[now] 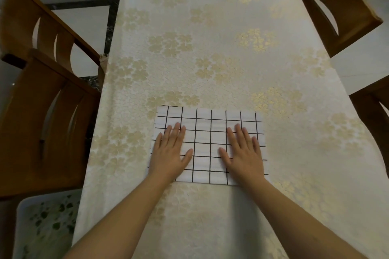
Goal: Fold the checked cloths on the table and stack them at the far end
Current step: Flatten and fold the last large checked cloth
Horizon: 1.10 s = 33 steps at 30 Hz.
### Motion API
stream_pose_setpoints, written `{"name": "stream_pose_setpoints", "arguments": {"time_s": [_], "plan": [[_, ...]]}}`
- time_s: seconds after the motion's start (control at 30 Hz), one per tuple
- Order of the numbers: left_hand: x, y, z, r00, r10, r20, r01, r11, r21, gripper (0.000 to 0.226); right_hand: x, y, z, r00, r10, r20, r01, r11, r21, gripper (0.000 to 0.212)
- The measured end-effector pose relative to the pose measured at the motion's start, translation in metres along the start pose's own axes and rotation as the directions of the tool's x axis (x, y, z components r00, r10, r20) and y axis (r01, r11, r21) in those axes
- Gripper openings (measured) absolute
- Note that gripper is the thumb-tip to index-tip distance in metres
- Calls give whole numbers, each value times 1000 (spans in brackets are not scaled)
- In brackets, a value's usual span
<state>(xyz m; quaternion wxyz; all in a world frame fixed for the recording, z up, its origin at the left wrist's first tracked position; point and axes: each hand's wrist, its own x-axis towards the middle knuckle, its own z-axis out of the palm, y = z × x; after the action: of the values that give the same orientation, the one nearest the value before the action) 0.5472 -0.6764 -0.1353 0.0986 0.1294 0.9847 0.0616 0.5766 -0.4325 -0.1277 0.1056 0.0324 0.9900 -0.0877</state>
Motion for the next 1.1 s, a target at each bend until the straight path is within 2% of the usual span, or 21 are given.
{"name": "stream_pose_setpoints", "arguments": {"time_s": [0.13,0.23,0.43,0.5,0.6,0.7,0.77,0.8,0.87,0.97,1.1], "plan": [[-8,-23,-1,1000,-12,5,11,1000,23,78,-2,27,-9,999,32,-18,-32,999,-6,69],[-9,-25,-2,1000,-4,-6,4,1000,3,79,-2,28,-8,999,28,-23,-28,1000,9,69],[-8,-23,-9,998,-7,62,7,1000,11,81,0,30,-12,1000,11,30,-11,1000,0,71],[-10,-20,-15,999,-16,40,16,1000,-7,80,-3,28,-14,1000,2,19,-2,1000,-2,73],[-23,-10,-21,987,100,-127,-101,995,6,71,-13,22,-14,994,-19,-105,20,1000,14,69],[-39,0,-16,917,306,-255,-308,951,32,44,-27,16,-16,961,-40,-272,61,996,69,55],[-49,-1,-14,895,344,-283,-354,935,18,27,-37,13,-16,947,-101,-306,127,990,66,46],[-54,-4,-13,894,347,-284,-359,933,10,21,-43,11,-14,945,-141,-295,164,985,53,45],[-64,-13,-12,905,346,-248,-358,934,-3,26,-55,9,-8,958,-185,-219,195,980,25,47],[-74,-28,-14,908,351,-228,-359,933,7,28,-70,2,-2,976,-182,-116,184,983,5,52],[-83,-48,-18,876,418,-240,-401,908,118,24,-83,-17,-3,978,-204,-54,205,978,28,52]]}}
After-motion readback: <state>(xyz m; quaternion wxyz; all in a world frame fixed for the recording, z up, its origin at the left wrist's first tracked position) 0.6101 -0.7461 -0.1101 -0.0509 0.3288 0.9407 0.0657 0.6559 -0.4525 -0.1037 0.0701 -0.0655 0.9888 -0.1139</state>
